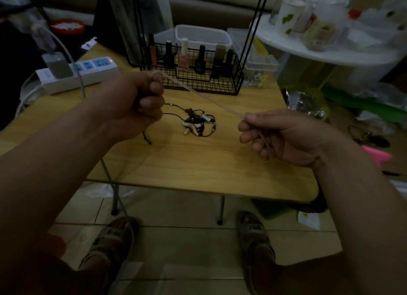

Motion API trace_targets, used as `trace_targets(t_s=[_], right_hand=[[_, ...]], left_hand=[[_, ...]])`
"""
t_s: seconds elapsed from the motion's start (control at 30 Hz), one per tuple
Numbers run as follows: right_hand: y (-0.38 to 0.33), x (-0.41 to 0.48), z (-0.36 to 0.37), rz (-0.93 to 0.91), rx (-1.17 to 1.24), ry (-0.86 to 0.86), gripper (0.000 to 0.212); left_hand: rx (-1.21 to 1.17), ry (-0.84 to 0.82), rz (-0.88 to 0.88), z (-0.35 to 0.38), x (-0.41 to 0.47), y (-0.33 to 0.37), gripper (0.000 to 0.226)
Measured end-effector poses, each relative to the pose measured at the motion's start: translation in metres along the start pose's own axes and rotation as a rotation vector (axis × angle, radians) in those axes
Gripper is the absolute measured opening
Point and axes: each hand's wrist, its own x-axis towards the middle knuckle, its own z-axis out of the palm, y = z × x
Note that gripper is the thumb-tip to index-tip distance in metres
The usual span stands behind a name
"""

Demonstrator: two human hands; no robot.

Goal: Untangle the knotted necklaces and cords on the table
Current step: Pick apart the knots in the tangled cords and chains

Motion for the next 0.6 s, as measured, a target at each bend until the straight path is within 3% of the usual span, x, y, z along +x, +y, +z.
trace_targets(t_s=[0.2,0.5,0.6], right_hand=[[0.004,0.0,-0.002,0.011,-0.003,-0.006,0.02],[0.008,0.001,-0.01,0.121,-0.076,0.139,0.012],[0.011,0.002,-0.011,0.153,-0.198,0.192,0.01]], left_hand=[[-0.14,0.058,0.024,-0.011,0.006,0.005,0.027],[-0.244,0.075,0.037,-0.015,0.009,0.008,0.032],[-0.257,0.086,0.036,-0.012,0.009,0.007,0.031]])
